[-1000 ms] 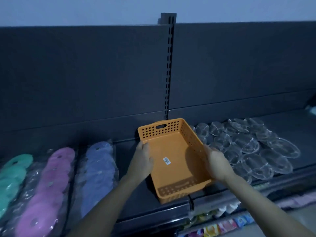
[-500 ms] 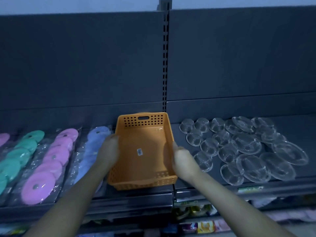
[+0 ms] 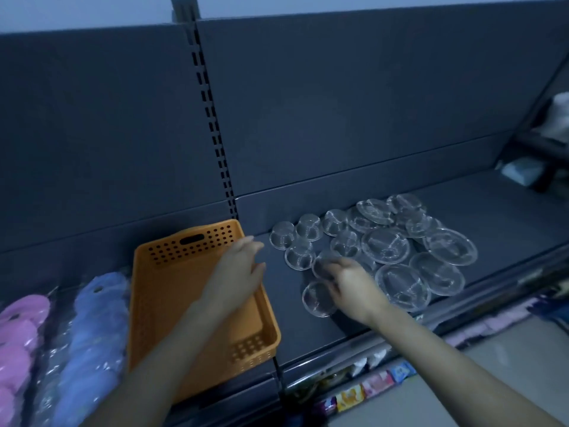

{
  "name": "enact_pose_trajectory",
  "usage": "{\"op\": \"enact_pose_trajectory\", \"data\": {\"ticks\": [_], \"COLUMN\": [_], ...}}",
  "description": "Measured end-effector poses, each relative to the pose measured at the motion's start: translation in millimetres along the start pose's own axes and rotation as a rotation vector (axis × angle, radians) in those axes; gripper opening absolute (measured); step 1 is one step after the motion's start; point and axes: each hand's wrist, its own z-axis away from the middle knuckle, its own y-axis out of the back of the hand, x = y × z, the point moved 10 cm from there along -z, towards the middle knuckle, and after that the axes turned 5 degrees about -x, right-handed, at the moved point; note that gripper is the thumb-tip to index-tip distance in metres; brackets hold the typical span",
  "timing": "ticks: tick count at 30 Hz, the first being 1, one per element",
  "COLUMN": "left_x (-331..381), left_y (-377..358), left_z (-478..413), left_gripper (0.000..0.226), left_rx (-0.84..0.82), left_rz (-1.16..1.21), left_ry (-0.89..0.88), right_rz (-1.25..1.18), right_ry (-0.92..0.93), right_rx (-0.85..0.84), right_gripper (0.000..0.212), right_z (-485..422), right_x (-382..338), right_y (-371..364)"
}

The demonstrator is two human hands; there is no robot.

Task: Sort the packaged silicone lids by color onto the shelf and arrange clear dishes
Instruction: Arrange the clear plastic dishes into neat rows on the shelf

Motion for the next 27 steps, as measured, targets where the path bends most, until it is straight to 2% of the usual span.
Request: {"op": "enact_pose_trajectory", "data": {"ticks": [2,4,7,11,18,22,27], "left_x": [24,55,78,94,94,93,95], "left_y": [-10,-25,-70,-118,-144,-153,-158], "left_z": [-8,-16,-27,-42,-75,-78,-83], "left_gripper": [0.044,0.05,0.074,0.092,0.084,0.094,0.09], "left_rx": [-0.045,-0.113,-0.342,-0.494,-0.392,-0.281,-0.209], "left_rz": [0.042,0.022,-0.029,-0.18,-0.247,-0.273,-0.257], "left_ry": [-0.063,-0.135,-0.183,-0.188,-0.088,-0.059,0.048], "right_rz": [0.102,0.22,0.281,0.257,0.216,0.19,0.164], "right_ry": [-0.01,-0.062,-0.111,-0.04,0.085,0.148,0.196], "right_rx": [-0.007,-0.094,-0.22,-0.244,-0.252,-0.253,-0.256], "right_gripper": [0.039,0.052,0.066,0.063,0.055,0.071,0.051], "right_z": [5,10,16,13,-9,-18,-28], "right_x": [18,40,70,94,143,160,178], "right_y": [5,0,-12,-15,2,9,17]}}
